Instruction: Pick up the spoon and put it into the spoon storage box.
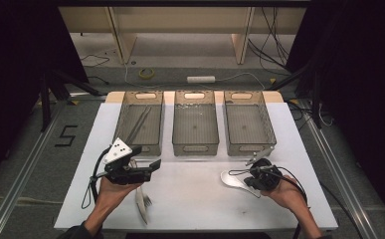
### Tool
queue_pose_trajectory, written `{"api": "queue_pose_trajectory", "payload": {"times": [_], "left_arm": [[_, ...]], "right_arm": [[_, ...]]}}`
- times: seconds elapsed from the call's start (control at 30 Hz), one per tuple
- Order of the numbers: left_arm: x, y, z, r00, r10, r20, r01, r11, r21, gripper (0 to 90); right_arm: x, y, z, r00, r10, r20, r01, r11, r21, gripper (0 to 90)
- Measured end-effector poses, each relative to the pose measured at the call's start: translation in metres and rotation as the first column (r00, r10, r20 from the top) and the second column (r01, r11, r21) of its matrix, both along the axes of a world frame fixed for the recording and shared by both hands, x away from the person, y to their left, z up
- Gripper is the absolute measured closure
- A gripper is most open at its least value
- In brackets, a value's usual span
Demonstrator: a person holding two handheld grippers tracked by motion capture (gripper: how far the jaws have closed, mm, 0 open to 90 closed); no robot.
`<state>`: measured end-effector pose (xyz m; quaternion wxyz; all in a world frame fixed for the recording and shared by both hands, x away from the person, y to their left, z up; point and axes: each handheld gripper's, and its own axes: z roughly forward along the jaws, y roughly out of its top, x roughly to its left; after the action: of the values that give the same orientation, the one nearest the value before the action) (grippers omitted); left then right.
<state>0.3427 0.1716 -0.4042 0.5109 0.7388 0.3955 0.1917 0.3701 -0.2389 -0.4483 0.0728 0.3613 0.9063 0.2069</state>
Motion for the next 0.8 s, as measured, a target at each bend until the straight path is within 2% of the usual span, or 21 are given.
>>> {"api": "queue_pose_trajectory", "payload": {"times": [0.07, 0.13, 0.17, 0.2, 0.23, 0.3, 0.4, 0.6, 0.7, 0.8], "left_arm": [[0.0, 0.0, 0.0, 1.0, -0.003, -0.001, 0.003, 1.0, 0.005, 16.4], [0.0, 0.0, 0.0, 1.0, -0.001, 0.0, 0.001, 1.0, 0.002, 16.4], [0.0, 0.0, 0.0, 1.0, -0.004, -0.001, 0.004, 1.0, 0.003, 16.4], [0.0, 0.0, 0.0, 1.0, -0.004, -0.001, 0.004, 1.0, 0.007, 16.4], [0.0, 0.0, -0.001, 1.0, -0.003, 0.0, 0.003, 1.0, 0.008, 16.5], [0.0, 0.0, 0.0, 1.0, -0.003, 0.0, 0.003, 1.0, 0.007, 16.4], [0.0, 0.0, 0.0, 1.0, -0.006, 0.002, 0.006, 0.9999, 0.009, 16.4], [0.0, 0.0, 0.0, 1.0, -0.007, 0.003, 0.007, 0.9999, 0.012, 16.4], [0.0, 0.0, 0.0, 1.0, -0.006, 0.004, 0.006, 0.9999, 0.008, 16.4], [0.0, -0.001, 0.0, 1.0, -0.006, 0.002, 0.006, 0.9999, 0.011, 16.5]], "right_arm": [[-0.001, 0.0, 0.003, 1.0, -0.001, 0.008, 0.0, 1.0, 0.013, 73.9], [-0.002, 0.002, 0.005, 0.9998, 0.011, 0.016, -0.012, 1.0, 0.029, 61.1], [-0.002, 0.004, 0.005, 0.9997, 0.021, 0.01, -0.021, 0.999, 0.03, 56.5], [-0.002, 0.006, 0.005, 0.9993, 0.034, -0.014, -0.034, 0.999, 0.03, 51.6], [-0.003, 0.008, 0.003, 0.9983, 0.046, -0.035, -0.046, 0.999, 0.022, 46.4], [-0.003, 0.013, -0.002, 0.9979, 0.05, -0.04, -0.05, 0.999, -0.015, 41.9], [-0.003, 0.016, -0.007, 0.9975, 0.057, -0.043, -0.059, 0.997, -0.044, 42.7], [-0.003, 0.021, -0.011, 0.9973, 0.061, -0.042, -0.065, 0.993, -0.104, 56.3], [-0.003, 0.023, -0.011, 0.9958, 0.075, -0.052, -0.08, 0.991, -0.103, 64.8], [-0.003, 0.025, -0.01, 0.9953, 0.072, -0.064, -0.079, 0.991, -0.106, 69.6]]}}
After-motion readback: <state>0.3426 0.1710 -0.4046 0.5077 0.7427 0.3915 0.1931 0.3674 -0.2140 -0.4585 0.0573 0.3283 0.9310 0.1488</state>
